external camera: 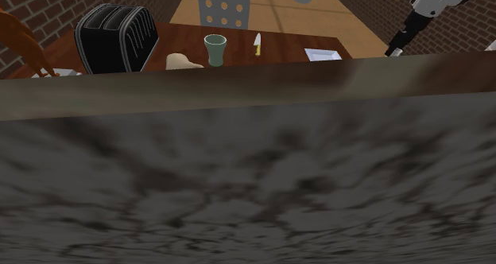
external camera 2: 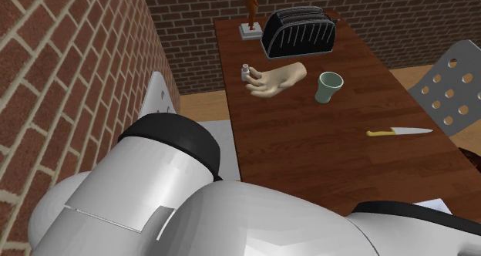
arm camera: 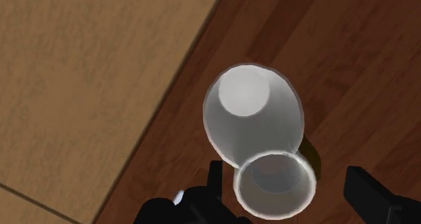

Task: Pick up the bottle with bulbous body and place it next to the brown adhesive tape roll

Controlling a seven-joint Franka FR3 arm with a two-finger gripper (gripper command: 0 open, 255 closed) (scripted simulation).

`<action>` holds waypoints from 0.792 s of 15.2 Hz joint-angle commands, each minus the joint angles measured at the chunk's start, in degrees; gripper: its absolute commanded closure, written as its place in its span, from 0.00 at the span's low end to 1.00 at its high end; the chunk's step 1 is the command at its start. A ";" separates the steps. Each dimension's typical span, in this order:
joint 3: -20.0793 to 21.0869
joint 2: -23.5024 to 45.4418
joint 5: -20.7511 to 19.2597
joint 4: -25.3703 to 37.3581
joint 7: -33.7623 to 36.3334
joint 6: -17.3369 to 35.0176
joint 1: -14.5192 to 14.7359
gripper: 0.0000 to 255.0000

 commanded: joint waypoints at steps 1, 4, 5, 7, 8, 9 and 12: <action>0.00 0.00 0.00 0.00 0.00 0.00 0.00 0.00; 0.00 0.00 0.00 0.00 0.00 0.00 0.00 0.00; -0.02 -0.83 -0.71 1.22 0.50 -1.79 0.05 0.00; 0.00 -2.20 -1.87 3.90 1.31 -5.43 0.12 0.00; 0.02 -2.63 -2.22 5.04 1.56 -6.88 0.13 0.00; 0.03 -2.63 -2.22 5.04 1.56 -6.88 0.12 0.00; 0.03 -2.63 -2.22 5.04 1.56 -6.88 0.12 0.00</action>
